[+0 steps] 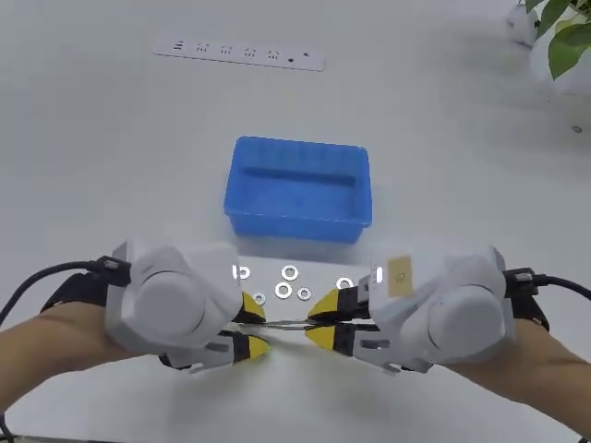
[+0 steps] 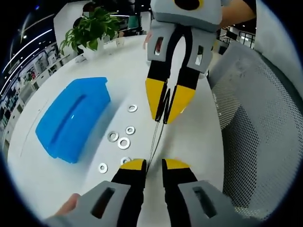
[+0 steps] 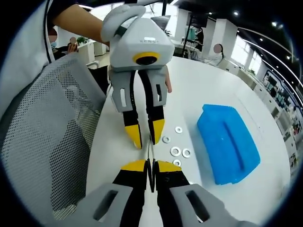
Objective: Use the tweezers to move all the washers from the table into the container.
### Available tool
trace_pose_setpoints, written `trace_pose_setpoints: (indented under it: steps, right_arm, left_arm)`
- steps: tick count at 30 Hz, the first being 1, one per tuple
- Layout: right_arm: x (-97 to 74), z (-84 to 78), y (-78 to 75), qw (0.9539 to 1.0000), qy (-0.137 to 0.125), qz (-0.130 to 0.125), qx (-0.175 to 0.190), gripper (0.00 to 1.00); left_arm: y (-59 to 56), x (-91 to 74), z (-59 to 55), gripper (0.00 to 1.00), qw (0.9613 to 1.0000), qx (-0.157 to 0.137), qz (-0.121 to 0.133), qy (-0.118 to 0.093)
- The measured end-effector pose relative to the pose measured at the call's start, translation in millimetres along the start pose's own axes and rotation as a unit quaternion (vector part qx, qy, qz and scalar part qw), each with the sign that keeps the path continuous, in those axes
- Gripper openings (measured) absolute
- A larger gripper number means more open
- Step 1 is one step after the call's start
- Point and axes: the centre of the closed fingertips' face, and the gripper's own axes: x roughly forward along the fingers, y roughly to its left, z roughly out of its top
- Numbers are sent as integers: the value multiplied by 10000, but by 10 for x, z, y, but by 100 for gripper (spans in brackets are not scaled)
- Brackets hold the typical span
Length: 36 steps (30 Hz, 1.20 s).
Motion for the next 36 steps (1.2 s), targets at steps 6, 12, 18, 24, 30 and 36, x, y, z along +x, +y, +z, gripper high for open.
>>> trace_pose_setpoints:
  steps: [6,12,18,24,30,36]
  right_arm:
    - [-7,28,-3,10000,-72,-14,44,7]
    - [16,24,35,10000,-45,38,-54,8]
    - [26,-50,43,9996,116,28,-273,8]
    - [16,-63,31,9995,135,-27,-288,8]
    - [-2,-8,17,9996,-79,-149,-227,8]
    - [41,49,45,9993,-262,-115,-239,8]
  left_arm:
    - [37,-21,-9,8,9986,488,175,42]
    - [-13,-62,-34,7,9972,716,64,184]
    - [-32,-237,72,6,9962,862,18,125]
    - [-55,-407,247,6,9956,930,-21,-60]
    - [-83,-588,467,6,9957,743,-13,-558]
    - [-134,-655,628,6,9938,675,-55,-882]
